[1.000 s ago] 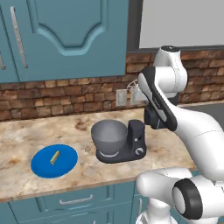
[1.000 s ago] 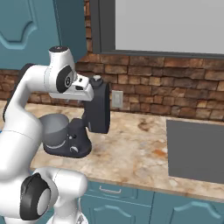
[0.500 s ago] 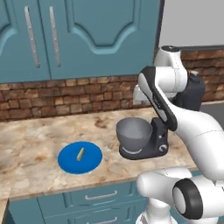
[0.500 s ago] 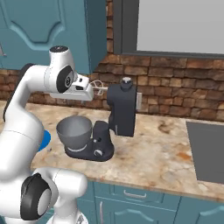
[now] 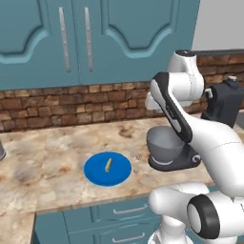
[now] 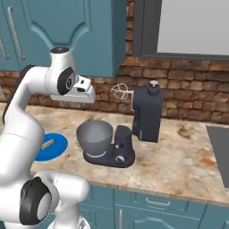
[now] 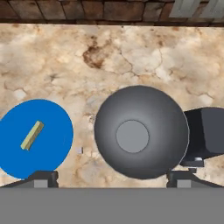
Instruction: Add butter and sugar cubes to the stand mixer bowl and then turn on the stand mixer to begin making frosting.
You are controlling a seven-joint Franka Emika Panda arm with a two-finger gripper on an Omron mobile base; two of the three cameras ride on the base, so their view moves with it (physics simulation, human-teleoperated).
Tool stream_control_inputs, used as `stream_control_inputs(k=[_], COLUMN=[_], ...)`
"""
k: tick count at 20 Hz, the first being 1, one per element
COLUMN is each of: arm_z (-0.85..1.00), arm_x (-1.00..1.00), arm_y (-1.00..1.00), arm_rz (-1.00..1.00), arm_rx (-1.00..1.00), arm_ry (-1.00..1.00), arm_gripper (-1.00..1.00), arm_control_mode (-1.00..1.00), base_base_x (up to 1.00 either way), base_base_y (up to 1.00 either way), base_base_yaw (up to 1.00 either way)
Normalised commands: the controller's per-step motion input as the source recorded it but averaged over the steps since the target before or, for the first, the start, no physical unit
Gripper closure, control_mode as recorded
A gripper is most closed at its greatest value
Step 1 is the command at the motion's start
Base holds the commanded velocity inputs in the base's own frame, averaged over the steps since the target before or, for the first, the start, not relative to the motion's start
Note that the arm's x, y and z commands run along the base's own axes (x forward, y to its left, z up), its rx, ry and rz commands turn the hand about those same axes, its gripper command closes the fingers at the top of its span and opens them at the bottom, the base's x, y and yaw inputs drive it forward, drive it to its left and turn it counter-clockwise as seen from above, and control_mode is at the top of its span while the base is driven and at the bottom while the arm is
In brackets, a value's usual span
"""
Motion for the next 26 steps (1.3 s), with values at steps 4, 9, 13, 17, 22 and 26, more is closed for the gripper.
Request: stream_control_inputs(k=[4,9,13,17,22,26], arm_z=[0.00,0.00,0.00,0.00,0.00,0.00], arm_x=[0.00,0.00,0.00,0.00,0.00,0.00], arm_y=[0.00,0.00,0.00,0.00,0.00,0.00], arm_rz=[0.00,0.00,0.00,0.00,0.00,0.00], arm_rx=[0.00,0.00,0.00,0.00,0.00,0.00], arm_ry=[0.00,0.00,0.00,0.00,0.00,0.00], arm_gripper=[-1.00,-1.00,-1.00,-1.00,-1.00,-1.00], arm_control_mode=[1.00,1.00,1.00,1.00,1.00,1.00], base_base_x=[0.00,0.00,0.00,0.00,0.00,0.00], base_base_y=[0.38,0.34,0.38,0.40,0.35,0.31], base_base_yaw=[0.00,0.00,0.00,0.00,0.00,0.00])
